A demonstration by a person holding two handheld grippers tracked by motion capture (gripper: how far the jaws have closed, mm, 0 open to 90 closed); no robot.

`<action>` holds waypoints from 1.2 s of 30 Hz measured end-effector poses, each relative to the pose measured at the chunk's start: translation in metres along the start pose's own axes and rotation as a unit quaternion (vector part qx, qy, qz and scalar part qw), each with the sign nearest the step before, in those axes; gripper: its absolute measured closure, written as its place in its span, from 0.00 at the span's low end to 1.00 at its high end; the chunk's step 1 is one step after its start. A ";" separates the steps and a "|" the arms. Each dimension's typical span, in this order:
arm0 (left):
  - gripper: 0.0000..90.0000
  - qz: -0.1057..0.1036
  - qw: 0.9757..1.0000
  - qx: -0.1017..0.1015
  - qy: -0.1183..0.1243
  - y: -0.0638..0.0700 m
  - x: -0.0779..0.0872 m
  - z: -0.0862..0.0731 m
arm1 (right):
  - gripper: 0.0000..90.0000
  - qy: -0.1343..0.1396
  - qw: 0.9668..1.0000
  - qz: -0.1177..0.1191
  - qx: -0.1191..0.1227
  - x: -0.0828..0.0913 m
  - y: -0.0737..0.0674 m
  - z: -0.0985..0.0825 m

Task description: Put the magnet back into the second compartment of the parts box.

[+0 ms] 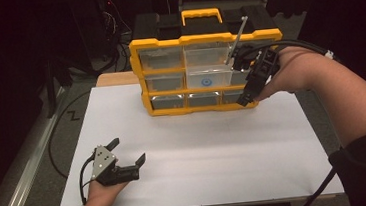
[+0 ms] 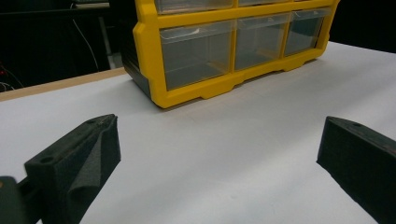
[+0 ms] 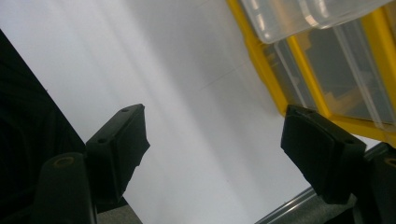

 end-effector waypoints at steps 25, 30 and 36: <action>0.00 0.000 1.000 0.000 0.002 0.000 0.001 0.001 | 0.17 -0.002 1.000 0.018 0.000 -0.062 -0.024 -0.017; 0.00 -0.001 1.000 0.001 0.002 0.000 0.001 0.001 | 0.15 -0.009 1.000 0.022 -0.003 -0.075 -0.025 -0.021; 0.00 -0.001 1.000 0.001 0.003 0.000 0.001 0.001 | 0.12 -0.013 1.000 0.022 -0.006 -0.091 -0.028 -0.025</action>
Point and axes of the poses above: each handheld gripper's, and its own axes: x roughly backward along the jaws, z roughly out of its top, y roughly to its right, the point moved 10 cm from there along -x, roughly forward along the jaws, and after that the axes turned 10 degrees about x, right-handed, at the moved point
